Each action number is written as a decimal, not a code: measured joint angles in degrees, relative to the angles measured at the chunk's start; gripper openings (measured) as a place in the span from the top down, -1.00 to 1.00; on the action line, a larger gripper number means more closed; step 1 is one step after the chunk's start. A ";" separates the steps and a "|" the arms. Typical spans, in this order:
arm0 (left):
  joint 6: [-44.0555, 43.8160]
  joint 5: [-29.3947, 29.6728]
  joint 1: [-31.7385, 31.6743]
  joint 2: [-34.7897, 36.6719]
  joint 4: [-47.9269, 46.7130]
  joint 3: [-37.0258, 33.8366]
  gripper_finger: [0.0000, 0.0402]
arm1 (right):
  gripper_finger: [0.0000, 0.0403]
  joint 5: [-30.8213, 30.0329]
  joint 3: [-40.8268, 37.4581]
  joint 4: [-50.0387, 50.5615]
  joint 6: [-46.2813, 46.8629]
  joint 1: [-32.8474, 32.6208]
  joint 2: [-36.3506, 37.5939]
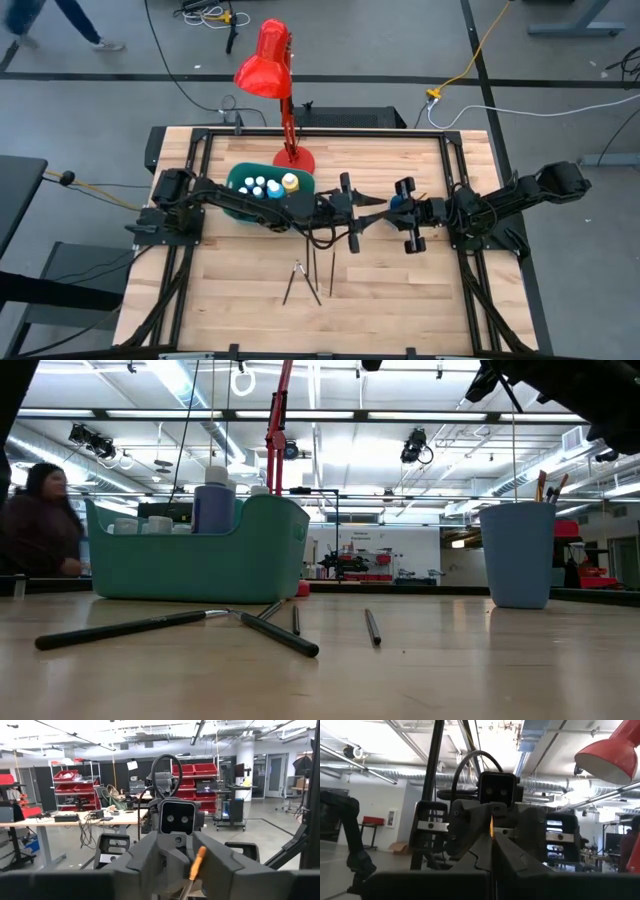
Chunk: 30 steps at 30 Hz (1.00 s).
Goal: Pick & Place Paint Supplies
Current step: Put the black gold paint brush into the blue cup
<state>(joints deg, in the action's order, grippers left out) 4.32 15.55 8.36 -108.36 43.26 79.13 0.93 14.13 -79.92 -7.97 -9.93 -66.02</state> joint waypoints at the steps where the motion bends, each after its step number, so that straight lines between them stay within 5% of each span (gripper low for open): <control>1: 0.49 0.00 0.00 0.00 0.03 0.00 0.39 | 0.96 -0.04 0.00 -0.05 0.00 0.00 0.00; 9: 0.87 -0.26 0.04 0.00 0.05 0.00 0.93 | 0.96 -0.46 0.00 -0.76 -0.22 0.02 0.00; 30: -2.20 -3.21 0.07 0.24 -9.90 0.09 0.94 | 0.26 -2.68 -0.06 10.32 10.18 -0.04 1.36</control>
<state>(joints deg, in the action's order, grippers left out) 2.13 12.34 8.43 -108.12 33.36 79.22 -1.75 14.06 -69.60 2.21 -9.98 -64.66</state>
